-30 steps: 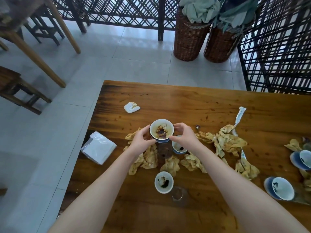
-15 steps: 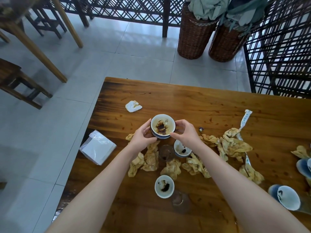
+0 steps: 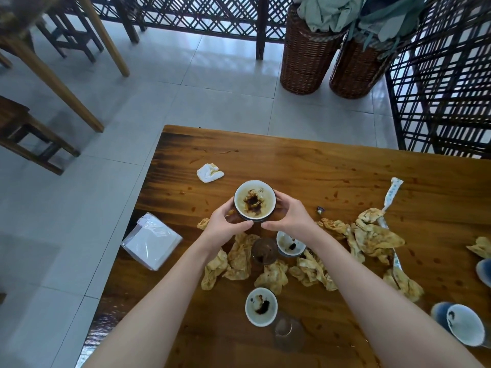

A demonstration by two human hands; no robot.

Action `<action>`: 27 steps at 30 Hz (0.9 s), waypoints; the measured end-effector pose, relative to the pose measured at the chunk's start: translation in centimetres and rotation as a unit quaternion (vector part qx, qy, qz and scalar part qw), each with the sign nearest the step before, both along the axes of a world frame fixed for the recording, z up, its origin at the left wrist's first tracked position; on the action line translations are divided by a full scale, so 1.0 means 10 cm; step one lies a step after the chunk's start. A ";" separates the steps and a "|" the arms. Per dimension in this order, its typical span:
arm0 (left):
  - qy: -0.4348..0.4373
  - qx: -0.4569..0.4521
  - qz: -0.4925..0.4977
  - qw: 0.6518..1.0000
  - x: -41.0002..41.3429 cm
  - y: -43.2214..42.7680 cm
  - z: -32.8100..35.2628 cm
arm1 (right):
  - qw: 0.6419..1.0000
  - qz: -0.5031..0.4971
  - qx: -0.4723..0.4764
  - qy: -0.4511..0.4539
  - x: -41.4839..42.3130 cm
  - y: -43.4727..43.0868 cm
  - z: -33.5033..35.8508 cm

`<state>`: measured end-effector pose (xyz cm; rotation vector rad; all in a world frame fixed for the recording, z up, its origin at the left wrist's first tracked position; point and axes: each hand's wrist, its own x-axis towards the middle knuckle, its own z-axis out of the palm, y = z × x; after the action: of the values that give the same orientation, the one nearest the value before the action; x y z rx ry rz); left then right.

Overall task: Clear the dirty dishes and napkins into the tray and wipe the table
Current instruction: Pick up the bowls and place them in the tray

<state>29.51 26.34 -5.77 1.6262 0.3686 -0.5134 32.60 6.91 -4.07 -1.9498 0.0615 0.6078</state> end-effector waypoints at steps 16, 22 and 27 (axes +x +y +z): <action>-0.153 -0.037 -0.022 0.987 -0.42 -0.19 0.83 | 0.982 -0.128 0.067 -0.123 -0.67 -0.12 0.87; -0.212 -0.039 -0.090 0.972 -0.72 -0.39 0.99 | 0.963 -0.210 0.093 -0.139 -1.27 -0.28 1.01; -0.257 -0.023 -0.164 0.952 -0.99 -0.74 1.12 | 0.943 -0.277 0.103 -0.154 -1.79 -0.55 1.11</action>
<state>19.61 18.98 5.43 1.7134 -0.3057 -0.3217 14.65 1.41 7.05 -1.6926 0.3257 -0.0642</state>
